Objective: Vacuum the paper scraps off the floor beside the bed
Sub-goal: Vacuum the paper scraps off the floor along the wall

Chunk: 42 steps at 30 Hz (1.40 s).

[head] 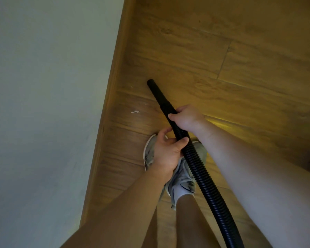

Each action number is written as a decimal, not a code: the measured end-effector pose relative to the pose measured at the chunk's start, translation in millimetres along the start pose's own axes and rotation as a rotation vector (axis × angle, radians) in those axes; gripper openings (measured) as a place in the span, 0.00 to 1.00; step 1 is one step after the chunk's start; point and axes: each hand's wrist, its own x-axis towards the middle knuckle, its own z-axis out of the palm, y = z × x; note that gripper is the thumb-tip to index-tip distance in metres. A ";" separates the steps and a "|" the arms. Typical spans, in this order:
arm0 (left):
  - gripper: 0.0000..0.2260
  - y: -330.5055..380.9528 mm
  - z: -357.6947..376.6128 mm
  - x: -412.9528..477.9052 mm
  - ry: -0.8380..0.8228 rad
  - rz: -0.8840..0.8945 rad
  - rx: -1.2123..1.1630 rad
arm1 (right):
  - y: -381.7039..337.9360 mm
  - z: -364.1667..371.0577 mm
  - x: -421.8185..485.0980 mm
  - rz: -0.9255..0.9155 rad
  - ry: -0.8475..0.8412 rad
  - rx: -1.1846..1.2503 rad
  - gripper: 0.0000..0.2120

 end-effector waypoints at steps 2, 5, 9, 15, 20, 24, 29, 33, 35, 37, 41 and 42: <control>0.23 -2.5 -5.9 -2.7 0.001 -0.016 0.000 | 0.6 6.4 -3.2 -0.004 0.010 -0.018 0.15; 0.24 -5.0 -16.2 -4.9 0.019 -0.021 0.021 | -2.3 16.7 -5.6 -0.011 0.015 -0.003 0.16; 0.24 -8.6 -30.8 -6.3 0.043 -0.017 0.017 | -10.5 33.1 -8.0 -0.042 0.009 -0.007 0.14; 0.23 -12.5 -50.9 -2.5 0.086 0.001 -0.007 | -24.8 54.8 -6.3 -0.078 -0.005 -0.030 0.15; 0.24 -23.7 -61.4 -0.1 0.084 0.021 0.031 | -24.1 70.0 -5.0 -0.061 -0.010 -0.063 0.15; 0.22 -38.0 -56.7 -9.0 0.068 -0.005 0.009 | -5.1 78.1 -11.3 -0.037 0.030 -0.101 0.16; 0.24 -52.9 -47.4 -12.6 0.061 -0.025 -0.003 | 14.4 74.4 -20.3 -0.030 0.065 -0.101 0.16; 0.25 -62.2 -44.0 -20.2 0.053 -0.041 -0.038 | 22.3 74.7 -25.3 -0.015 0.053 -0.127 0.15; 0.24 -67.8 -44.4 -23.0 0.063 -0.040 -0.046 | 24.9 77.4 -29.2 -0.017 0.037 -0.134 0.14; 0.23 -74.7 -45.4 -25.7 0.074 -0.047 -0.042 | 27.9 81.8 -33.6 -0.023 0.026 -0.166 0.15; 0.24 -89.5 -50.1 -31.1 0.087 -0.049 -0.009 | 34.2 93.8 -40.4 -0.020 -0.007 -0.184 0.15; 0.23 -92.8 -51.8 -32.4 0.089 -0.048 -0.005 | 35.5 97.0 -41.7 -0.023 -0.018 -0.185 0.15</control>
